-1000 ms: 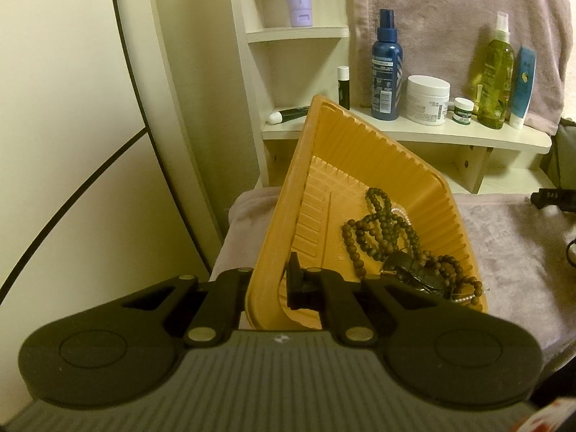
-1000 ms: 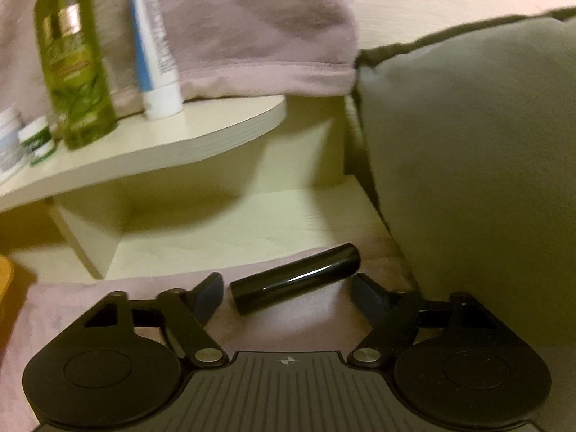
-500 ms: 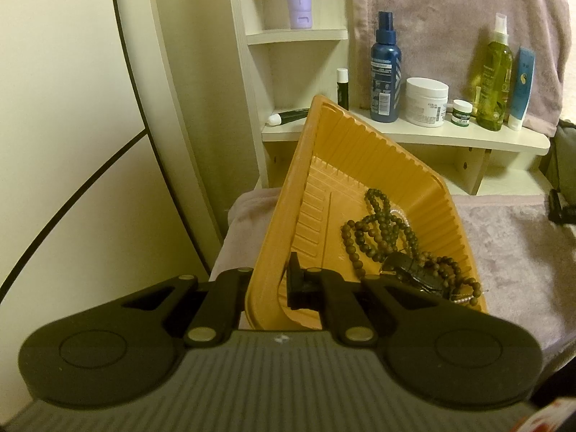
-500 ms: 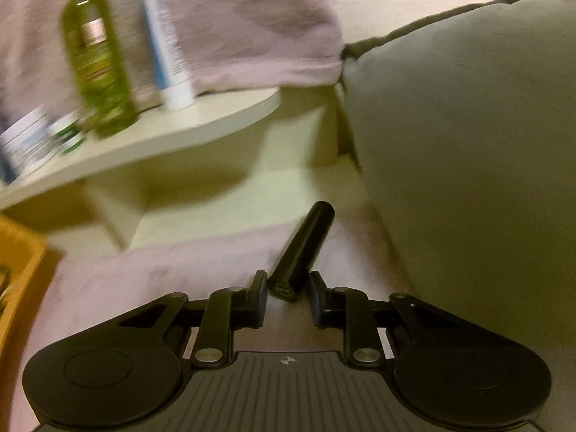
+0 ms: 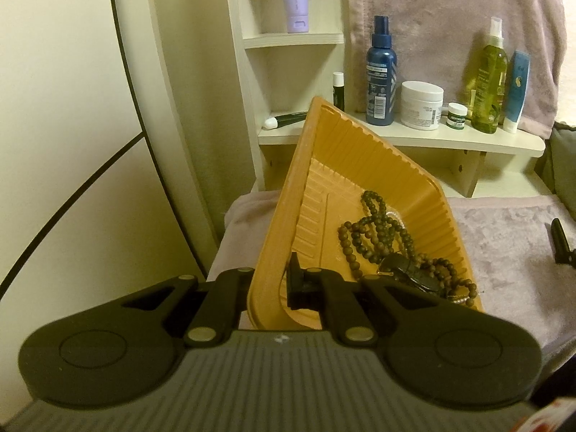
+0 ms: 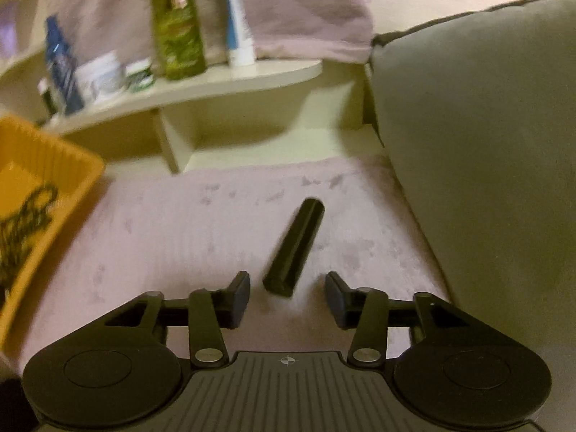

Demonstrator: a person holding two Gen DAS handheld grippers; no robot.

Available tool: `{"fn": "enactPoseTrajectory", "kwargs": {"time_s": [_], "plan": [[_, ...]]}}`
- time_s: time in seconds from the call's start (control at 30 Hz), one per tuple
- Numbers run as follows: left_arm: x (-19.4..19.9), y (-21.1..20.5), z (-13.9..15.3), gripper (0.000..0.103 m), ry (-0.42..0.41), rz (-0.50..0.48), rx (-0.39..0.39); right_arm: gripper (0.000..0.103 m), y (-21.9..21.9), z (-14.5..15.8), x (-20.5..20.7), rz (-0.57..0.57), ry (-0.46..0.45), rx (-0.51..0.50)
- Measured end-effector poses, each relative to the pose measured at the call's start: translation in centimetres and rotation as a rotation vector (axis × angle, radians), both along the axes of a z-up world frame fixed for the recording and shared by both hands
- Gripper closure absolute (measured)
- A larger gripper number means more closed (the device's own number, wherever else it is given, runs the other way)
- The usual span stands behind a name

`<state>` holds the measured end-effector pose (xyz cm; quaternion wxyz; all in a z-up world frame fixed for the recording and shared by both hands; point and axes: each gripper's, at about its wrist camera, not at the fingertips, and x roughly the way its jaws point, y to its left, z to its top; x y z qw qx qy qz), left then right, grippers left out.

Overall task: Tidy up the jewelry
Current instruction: 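Close the right gripper around the black cylindrical item and lift it, then carry the black cylinder into the orange tray and open the right gripper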

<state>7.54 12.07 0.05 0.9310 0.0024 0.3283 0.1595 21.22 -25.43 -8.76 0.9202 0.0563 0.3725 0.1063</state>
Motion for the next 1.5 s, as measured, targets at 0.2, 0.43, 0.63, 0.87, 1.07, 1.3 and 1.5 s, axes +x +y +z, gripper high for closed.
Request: {"fn": "enactPoseTrajectory", "kwargs": {"time_s": [0.2, 0.43, 0.63, 0.87, 1.07, 1.3, 1.5], "plan": [[0.0, 0.1, 0.0, 0.097, 0.000, 0.005, -0.002, 0.055, -0.1, -0.4, 2.7, -0.073, -0.004, 0.020], [0.0, 0.2, -0.1, 0.097, 0.000, 0.007, -0.005, 0.083, 0.0, -0.1, 2.4, -0.037, -0.010, -0.021], [-0.1, 0.3, -0.2, 0.097, -0.003, 0.007, -0.015, 0.083, 0.5, 0.3, 0.3, 0.016, -0.001, -0.024], [-0.1, 0.2, -0.2, 0.097, -0.012, 0.003, -0.022, 0.083, 1.2, 1.9, -1.4, 0.064, -0.005, 0.024], [-0.3, 0.0, 0.0, 0.097, -0.020, -0.005, -0.023, 0.083, 2.4, 3.5, -2.3, 0.121, -0.009, 0.044], [-0.4, 0.1, 0.0, 0.097, -0.024, -0.010, -0.026, 0.083, 4.0, 4.9, -2.9, 0.182, -0.019, 0.067], [-0.6, 0.3, -0.1, 0.097, -0.026, -0.007, -0.034, 0.083, 5.6, 5.8, -3.2, 0.237, -0.019, 0.084]]}}
